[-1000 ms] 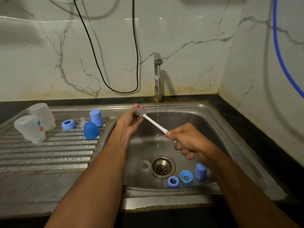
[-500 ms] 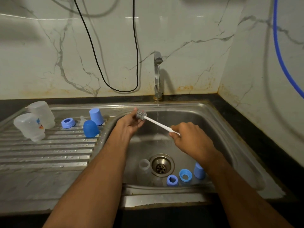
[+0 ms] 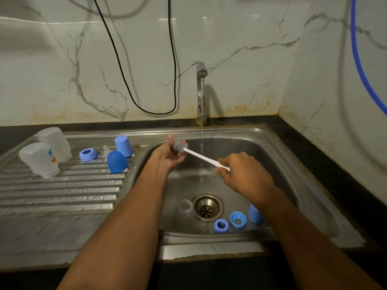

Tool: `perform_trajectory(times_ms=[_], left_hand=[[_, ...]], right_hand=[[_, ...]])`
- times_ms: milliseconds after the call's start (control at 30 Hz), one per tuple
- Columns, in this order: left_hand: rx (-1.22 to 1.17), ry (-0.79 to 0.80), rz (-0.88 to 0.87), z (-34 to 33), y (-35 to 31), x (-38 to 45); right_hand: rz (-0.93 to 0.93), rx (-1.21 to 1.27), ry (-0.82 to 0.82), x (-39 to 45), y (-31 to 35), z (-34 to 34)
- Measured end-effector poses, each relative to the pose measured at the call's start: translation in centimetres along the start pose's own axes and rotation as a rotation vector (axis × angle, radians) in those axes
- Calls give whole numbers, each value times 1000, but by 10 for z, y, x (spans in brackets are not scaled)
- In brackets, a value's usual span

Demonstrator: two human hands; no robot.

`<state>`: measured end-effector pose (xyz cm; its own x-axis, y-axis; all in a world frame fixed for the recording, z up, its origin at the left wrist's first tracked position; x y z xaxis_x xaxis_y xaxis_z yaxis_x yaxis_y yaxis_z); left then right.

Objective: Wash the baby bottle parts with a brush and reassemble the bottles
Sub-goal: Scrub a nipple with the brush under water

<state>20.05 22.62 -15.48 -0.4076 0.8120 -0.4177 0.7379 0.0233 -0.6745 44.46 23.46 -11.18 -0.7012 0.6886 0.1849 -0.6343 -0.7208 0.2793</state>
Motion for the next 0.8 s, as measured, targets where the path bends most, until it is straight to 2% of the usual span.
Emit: perform_trajectory(times_ms=[67,100,167,267,400,533,800], left_hand=[[-40,25,-13,-4,-4,1],[-68,42,-31,-7,-6,3],[-109,84,-68,-11,-7,5],[-157,146,-89,-13,-5,3],[-271,249,-120,-14,-13,-3],[-281,203,-118,-18,-13,-3],[-260,39,-194,-13,-8,4]], right_hand=[[36,-13,-23,2,3,0],[23,57,-23,3,2,-1],[-91,396,24,4,0,-6],[-386,989,235,0,0,-14],[-456,1379,497,-3,4,-6],[-479,1463,597,-7,3,0],[-493,1285,539,-10,-5,7]])
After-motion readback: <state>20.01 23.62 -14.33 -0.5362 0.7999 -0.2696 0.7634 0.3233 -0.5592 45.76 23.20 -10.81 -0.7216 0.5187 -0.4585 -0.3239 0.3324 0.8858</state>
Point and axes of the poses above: each hand's wrist, its own x-axis towards the middle knuckle, its own z-axis out of the back of the hand, y = z × x, the point moved 2 cm from there along x, towards the middle knuckle, and after that the axes turned 3 degrees about z, right-handed, at the moved point
